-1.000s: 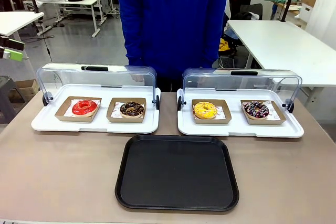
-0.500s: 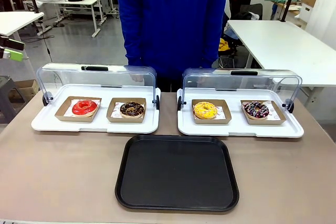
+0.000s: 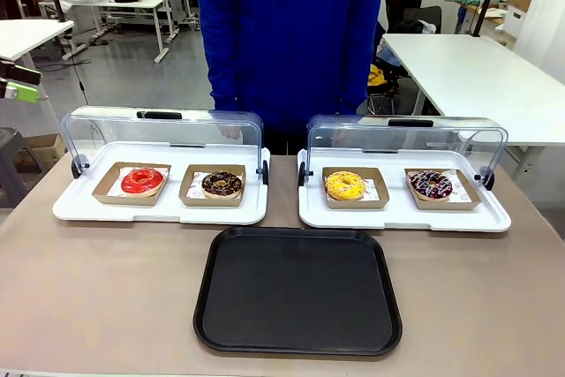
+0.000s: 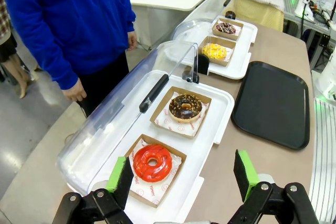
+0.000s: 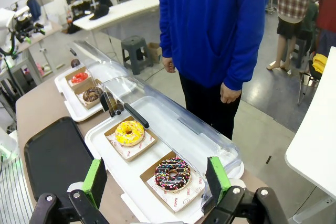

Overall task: Move the first donut from the left to the tray.
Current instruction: Pick up the Paper togo box containing the Donut indicated by the person and place it on the Handle tray.

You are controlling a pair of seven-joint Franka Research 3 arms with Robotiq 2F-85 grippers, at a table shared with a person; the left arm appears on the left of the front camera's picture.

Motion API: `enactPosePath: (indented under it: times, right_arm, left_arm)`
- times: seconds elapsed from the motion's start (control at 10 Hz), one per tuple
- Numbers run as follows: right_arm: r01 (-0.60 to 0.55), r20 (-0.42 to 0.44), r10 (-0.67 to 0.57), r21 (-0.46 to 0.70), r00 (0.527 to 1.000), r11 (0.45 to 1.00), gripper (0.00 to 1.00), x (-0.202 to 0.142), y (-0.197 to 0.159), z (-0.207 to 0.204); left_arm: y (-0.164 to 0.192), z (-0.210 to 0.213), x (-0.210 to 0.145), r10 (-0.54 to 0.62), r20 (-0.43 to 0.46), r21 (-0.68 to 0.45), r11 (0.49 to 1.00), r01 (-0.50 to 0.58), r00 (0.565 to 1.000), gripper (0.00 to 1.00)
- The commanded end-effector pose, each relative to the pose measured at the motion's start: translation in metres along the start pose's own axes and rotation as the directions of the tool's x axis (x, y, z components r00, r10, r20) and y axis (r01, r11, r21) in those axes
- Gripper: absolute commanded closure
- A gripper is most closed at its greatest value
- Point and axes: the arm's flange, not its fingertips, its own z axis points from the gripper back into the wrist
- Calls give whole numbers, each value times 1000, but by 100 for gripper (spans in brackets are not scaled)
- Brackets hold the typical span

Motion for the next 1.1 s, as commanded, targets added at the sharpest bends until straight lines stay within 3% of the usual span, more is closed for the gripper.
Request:
enactPosePath:
  times: [0.0, 1.0]
  right_arm:
    - [-5, 7, 5, 5, 1000, 1000, 0, 1, 0, -1]
    - [-5, 7, 5, 5, 1000, 1000, 0, 1, 0, -1]
  left_arm:
    - [0, 0, 1, -8, 13, -5, 1000, 8, 1000, 0]
    - [0, 0, 1, -8, 13, -5, 1000, 8, 1000, 0]
